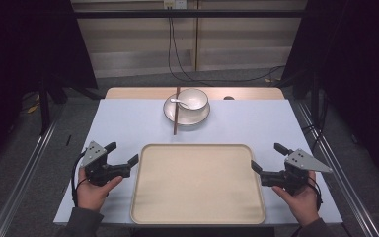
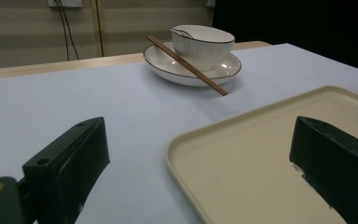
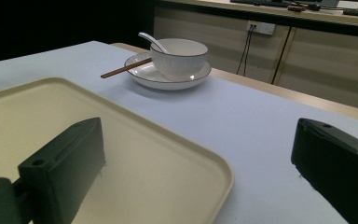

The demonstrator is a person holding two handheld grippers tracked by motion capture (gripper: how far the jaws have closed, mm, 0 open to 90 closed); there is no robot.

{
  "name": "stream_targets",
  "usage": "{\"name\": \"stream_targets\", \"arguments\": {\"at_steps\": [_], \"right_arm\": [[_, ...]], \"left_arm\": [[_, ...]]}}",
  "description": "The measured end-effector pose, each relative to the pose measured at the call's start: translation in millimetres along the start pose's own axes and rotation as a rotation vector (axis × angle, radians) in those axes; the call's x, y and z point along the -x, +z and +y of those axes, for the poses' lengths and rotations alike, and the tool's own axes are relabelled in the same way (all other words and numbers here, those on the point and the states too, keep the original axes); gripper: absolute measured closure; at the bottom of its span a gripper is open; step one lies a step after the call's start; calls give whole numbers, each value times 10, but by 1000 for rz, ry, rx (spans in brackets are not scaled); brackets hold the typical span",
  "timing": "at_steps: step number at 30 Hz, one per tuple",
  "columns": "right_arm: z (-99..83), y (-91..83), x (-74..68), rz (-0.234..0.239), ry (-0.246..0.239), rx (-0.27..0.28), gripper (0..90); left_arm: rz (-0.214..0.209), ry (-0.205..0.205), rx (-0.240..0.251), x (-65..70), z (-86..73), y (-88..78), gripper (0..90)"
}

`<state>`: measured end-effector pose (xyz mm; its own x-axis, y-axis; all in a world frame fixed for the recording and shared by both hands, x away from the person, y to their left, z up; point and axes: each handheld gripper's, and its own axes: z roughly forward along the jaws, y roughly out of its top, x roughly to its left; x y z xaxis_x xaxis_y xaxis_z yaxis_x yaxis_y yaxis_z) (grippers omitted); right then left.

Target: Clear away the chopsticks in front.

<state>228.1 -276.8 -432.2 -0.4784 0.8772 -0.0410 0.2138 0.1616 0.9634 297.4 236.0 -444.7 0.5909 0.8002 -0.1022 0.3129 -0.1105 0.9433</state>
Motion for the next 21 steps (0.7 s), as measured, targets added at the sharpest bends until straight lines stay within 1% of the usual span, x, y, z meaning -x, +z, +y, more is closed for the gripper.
{"name": "stream_targets", "arguments": {"at_steps": [5,6,7,9,12,13,14,16,17,19,20,21], "right_arm": [[7,3,-30,7,-8,5,25],[10,-1,-33,8,-9,3,25],[10,-1,-31,6,-7,6,25],[10,0,-25,1,-5,10,25],[10,-15,-27,0,-2,5,25],[8,-16,-28,4,-4,5,25],[7,-14,-29,11,-9,9,25],[9,-20,-37,9,-7,10,25],[10,-20,-37,10,-8,12,26],[12,-22,-42,2,-10,17,27],[12,-20,-41,10,-9,18,27],[12,-22,-37,10,-16,18,27]], "left_arm": [[-5,1,-6,-13,-3,16,44],[2,2,-6,-19,-1,14,44],[6,-7,-4,-38,7,18,45],[22,-11,-2,-42,25,28,45],[19,-9,6,-36,69,62,45],[26,-6,5,-30,87,78,46],[17,-8,5,-26,105,104,48],[19,2,-2,-4,142,159,49],[12,5,-3,7,159,189,50],[6,6,-7,22,195,257,52],[8,1,-6,31,217,292,53],[8,1,-6,31,217,292,53]]}}
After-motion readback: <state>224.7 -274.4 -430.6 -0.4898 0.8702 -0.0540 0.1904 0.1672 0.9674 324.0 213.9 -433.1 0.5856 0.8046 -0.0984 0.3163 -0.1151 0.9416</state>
